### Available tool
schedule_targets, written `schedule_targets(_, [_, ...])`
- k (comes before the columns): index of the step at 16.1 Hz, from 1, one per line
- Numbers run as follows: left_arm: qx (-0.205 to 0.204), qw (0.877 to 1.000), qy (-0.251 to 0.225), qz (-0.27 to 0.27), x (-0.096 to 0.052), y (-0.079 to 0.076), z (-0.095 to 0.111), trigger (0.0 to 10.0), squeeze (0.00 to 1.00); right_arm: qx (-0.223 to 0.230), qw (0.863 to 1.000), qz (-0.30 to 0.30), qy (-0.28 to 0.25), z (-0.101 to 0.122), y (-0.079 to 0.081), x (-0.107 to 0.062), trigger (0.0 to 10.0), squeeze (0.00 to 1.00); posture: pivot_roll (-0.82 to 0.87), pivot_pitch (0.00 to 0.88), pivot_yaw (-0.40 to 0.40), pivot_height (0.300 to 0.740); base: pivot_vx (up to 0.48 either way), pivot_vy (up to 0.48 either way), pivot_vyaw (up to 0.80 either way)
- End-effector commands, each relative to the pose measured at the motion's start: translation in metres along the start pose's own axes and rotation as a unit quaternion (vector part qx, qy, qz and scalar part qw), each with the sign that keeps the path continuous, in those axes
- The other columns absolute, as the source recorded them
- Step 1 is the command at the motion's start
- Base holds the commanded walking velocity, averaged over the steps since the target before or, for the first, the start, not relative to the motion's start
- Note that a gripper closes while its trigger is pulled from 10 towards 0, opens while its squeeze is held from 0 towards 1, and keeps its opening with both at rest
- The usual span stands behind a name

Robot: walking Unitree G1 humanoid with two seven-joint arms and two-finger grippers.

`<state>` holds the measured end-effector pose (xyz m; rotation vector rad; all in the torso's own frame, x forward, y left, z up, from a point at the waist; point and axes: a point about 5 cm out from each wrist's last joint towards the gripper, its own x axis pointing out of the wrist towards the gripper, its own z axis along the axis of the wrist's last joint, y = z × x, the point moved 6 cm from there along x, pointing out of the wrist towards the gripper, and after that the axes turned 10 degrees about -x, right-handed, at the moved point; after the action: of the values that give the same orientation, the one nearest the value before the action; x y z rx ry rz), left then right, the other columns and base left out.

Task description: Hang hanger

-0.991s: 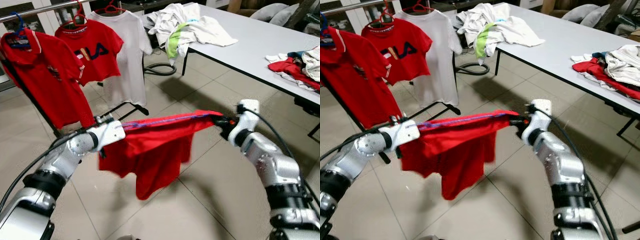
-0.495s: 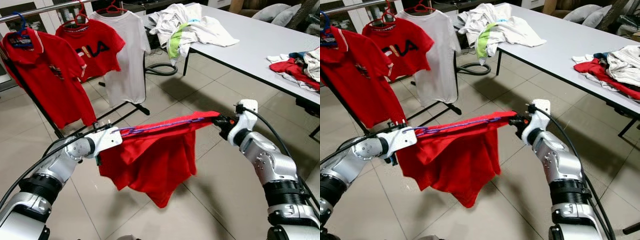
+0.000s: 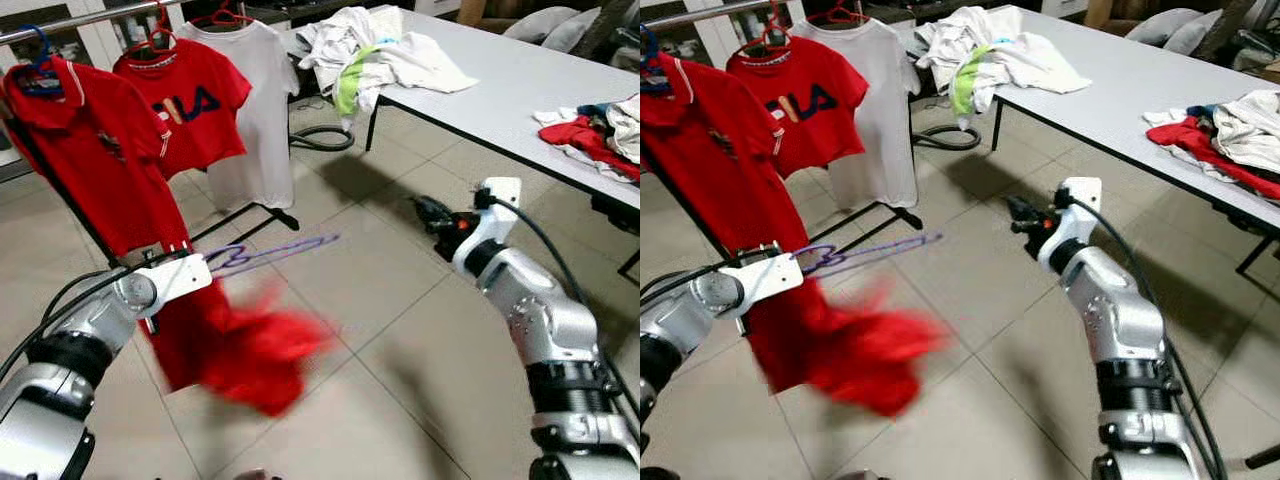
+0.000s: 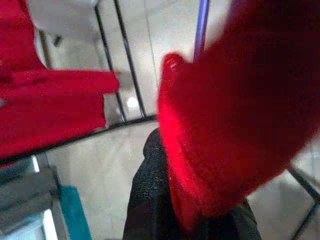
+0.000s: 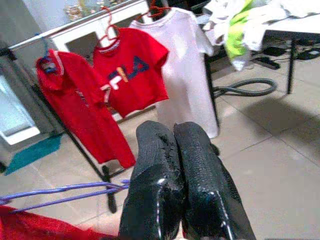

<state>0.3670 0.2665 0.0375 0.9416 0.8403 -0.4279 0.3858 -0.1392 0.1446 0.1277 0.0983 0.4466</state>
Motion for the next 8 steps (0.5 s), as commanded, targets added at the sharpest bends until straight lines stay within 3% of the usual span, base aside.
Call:
schedule_targets(1, [0.002, 1.0, -0.016, 0.012, -0.003, 0.013, 0.016, 0.0, 0.0, 0.003, 1.0, 0.017, 0.003, -0.001, 0.015, 0.001, 0.0, 0.0, -0.01, 0.0, 0.062, 0.74, 0.0, 0.0, 0.0])
schedule_targets(6, [-0.036, 0.997, -0.07, -0.014, -0.001, 0.004, 0.038, 0.0, 0.0, -0.011, 0.999, 0.041, 0.009, -0.018, 0.036, -0.007, 0.0, 0.0, -0.01, 0.0, 0.062, 0.74, 0.0, 0.0, 0.0])
schedule_targets(7, [-0.074, 0.992, -0.099, -0.028, -0.002, 0.0, 0.046, 0.0, 0.0, -0.065, 0.996, 0.05, -0.041, -0.003, 0.042, -0.011, 10.0, 0.0, 0.0, 0.0, 0.062, 0.74, 0.0, 0.0, 0.0])
schedule_targets(8, [-0.13, 0.981, -0.137, -0.047, -0.003, -0.004, 0.054, 0.0, 0.0, -0.129, 0.983, 0.072, -0.105, 0.016, 0.055, -0.02, 10.0, 0.0, -0.01, 0.0, 0.068, 0.74, 0.0, 0.0, 0.0])
